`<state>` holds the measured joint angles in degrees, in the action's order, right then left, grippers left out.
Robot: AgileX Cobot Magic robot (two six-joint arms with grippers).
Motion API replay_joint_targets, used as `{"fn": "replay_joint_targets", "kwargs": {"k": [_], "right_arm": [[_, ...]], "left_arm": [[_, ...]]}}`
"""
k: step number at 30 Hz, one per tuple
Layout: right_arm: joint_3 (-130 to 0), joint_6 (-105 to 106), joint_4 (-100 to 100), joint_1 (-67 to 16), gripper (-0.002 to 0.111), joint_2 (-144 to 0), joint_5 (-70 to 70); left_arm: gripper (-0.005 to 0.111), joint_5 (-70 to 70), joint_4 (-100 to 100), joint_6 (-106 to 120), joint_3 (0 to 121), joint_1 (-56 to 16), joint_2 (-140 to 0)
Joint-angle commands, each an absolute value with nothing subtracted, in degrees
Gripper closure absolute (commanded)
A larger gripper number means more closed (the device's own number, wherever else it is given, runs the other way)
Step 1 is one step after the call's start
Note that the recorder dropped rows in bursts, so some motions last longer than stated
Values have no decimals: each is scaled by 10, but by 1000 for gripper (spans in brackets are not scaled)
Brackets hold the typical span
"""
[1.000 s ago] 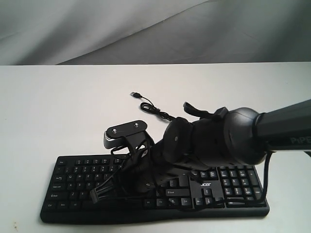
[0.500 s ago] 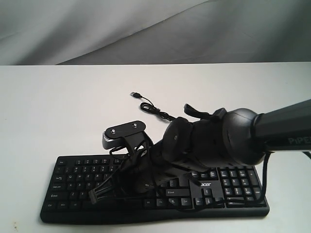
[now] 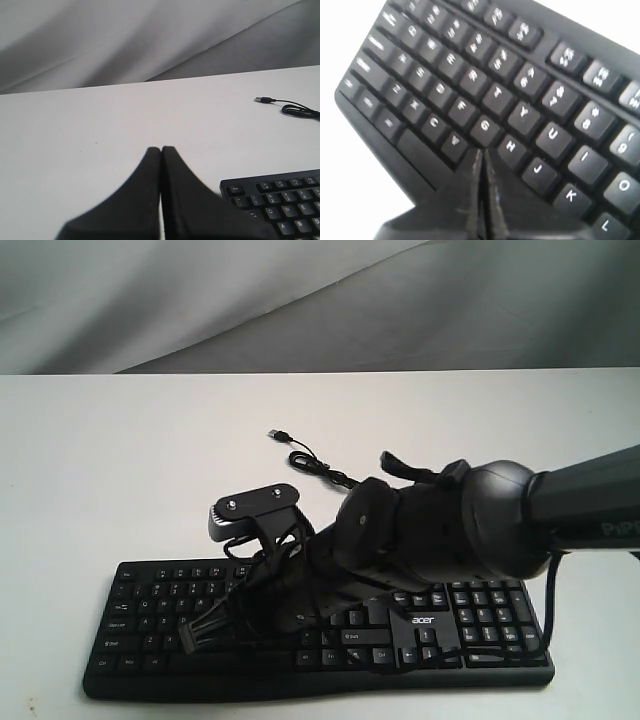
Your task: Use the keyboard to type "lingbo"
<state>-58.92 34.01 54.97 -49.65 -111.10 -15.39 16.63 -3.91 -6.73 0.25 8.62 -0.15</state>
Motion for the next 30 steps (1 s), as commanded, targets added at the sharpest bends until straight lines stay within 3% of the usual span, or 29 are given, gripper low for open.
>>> {"fn": "replay_joint_targets", "kwargs": {"k": [1,8,30], "right_arm": [[-602,356,546,-498,108,-1096,-148],[-668,358,540,-498,108,-1135,-186],[-668,357,540,-495,108,-1164,-172]], "left_arm": [[106,164,-34,-70,0,87,0],[106,164,-34,-70,0,87,0],[106,164,-34,-70,0,87,0]]}}
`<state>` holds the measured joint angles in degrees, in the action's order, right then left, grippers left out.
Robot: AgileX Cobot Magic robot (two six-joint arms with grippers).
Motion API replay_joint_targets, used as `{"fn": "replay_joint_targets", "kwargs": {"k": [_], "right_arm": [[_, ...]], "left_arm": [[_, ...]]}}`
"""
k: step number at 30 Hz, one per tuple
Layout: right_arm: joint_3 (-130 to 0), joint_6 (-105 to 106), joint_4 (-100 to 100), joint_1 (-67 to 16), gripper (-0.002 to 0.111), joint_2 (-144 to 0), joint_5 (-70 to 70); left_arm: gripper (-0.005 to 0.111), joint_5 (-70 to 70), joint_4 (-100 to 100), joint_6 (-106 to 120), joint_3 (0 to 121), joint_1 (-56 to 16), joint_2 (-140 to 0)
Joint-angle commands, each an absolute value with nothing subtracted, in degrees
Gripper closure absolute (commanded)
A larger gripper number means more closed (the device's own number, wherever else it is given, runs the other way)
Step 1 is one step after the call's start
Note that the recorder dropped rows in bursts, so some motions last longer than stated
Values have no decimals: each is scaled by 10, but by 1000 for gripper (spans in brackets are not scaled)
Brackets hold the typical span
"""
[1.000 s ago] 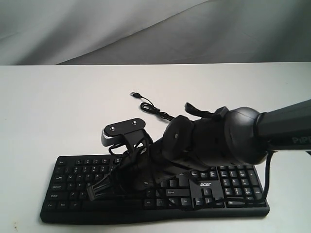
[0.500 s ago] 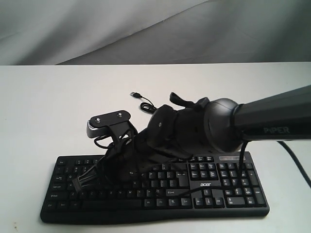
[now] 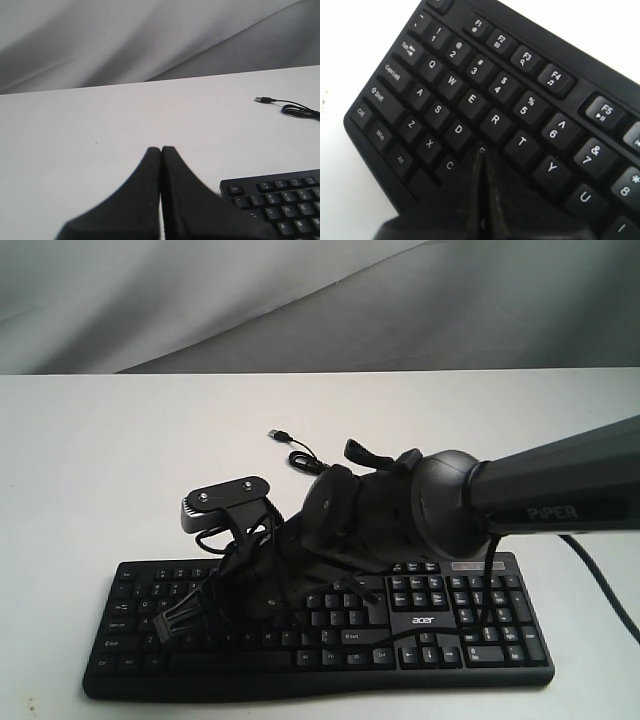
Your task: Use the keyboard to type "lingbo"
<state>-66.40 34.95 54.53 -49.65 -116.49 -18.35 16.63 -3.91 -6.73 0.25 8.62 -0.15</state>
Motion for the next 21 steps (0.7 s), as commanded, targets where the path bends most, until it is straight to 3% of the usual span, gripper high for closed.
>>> {"fn": "replay_joint_targets", "kwargs": {"k": [1,21], "right_arm": [[-668,357,540,-494,108,-1164,-172],[-668,356,535,-492,108,-1184,-171]], "left_arm": [[106,164,-34,-70,0,87,0],[106,164,-34,-70,0,87,0]]}}
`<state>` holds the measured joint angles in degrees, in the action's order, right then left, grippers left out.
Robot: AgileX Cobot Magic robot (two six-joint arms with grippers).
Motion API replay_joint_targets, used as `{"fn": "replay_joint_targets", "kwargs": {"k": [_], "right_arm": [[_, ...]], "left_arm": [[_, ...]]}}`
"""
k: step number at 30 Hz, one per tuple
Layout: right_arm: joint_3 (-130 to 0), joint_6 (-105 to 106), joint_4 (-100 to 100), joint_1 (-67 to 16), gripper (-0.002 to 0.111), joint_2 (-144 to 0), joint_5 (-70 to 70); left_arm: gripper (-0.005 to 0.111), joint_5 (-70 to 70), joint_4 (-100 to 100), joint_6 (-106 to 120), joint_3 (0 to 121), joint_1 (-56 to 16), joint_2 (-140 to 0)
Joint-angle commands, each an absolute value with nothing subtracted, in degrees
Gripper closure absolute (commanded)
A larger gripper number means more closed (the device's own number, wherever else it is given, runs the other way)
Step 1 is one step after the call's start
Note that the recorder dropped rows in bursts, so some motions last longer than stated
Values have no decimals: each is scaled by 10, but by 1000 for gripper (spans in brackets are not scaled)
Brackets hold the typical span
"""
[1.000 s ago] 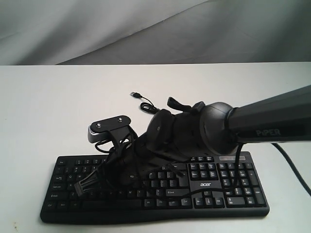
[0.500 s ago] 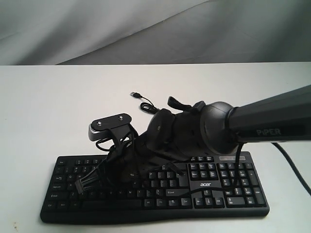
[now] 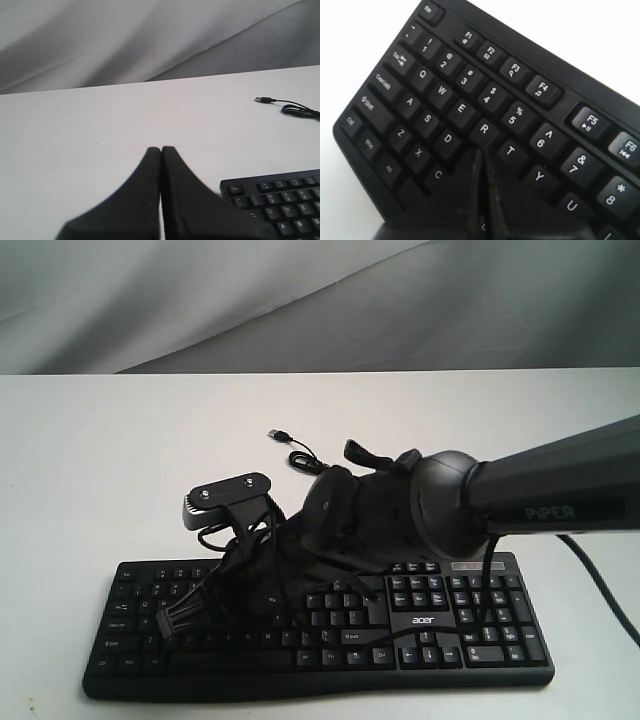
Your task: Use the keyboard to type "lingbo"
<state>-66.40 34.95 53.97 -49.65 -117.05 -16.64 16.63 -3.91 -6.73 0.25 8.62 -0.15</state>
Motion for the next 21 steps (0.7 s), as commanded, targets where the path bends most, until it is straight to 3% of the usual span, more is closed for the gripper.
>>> {"fn": "replay_joint_targets", "kwargs": {"k": [1,21], "right_arm": [[-668,356,536,-492,108,-1187,-171],[-663,289,465,-492,108,-1138,-207]], "left_arm": [[106,164,-34,-70,0,87,0],[106,164,-34,-70,0,87,0]]}}
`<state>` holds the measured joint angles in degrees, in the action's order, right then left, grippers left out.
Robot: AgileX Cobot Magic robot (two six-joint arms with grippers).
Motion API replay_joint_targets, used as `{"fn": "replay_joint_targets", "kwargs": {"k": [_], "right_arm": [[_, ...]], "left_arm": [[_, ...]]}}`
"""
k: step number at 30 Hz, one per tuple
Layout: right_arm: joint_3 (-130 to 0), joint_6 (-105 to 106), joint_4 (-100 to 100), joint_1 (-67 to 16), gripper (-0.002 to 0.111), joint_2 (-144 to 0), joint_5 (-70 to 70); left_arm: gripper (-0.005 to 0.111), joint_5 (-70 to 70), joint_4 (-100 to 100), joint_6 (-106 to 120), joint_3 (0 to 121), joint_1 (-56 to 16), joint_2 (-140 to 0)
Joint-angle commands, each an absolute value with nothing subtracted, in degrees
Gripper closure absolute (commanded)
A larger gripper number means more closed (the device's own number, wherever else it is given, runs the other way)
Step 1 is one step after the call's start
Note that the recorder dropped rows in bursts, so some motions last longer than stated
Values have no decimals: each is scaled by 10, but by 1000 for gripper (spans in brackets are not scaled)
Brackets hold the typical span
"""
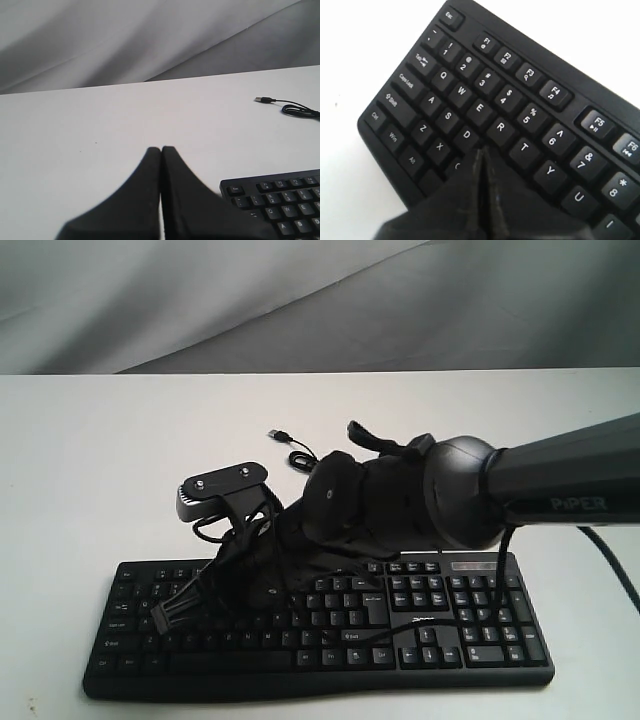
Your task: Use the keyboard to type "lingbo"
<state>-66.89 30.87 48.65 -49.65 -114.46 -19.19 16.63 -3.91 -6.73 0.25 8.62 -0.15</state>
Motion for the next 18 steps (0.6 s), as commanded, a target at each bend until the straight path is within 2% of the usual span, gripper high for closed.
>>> {"fn": "replay_joint_targets", "kwargs": {"k": [1,18], "right_arm": [[-660,289,465,-492,108,-1138,-207],[-644,304,474,-498,108,-1138,-187]], "left_arm": [[106,164,-34,-70,0,87,0],[106,164,-34,-70,0,87,0]]}}
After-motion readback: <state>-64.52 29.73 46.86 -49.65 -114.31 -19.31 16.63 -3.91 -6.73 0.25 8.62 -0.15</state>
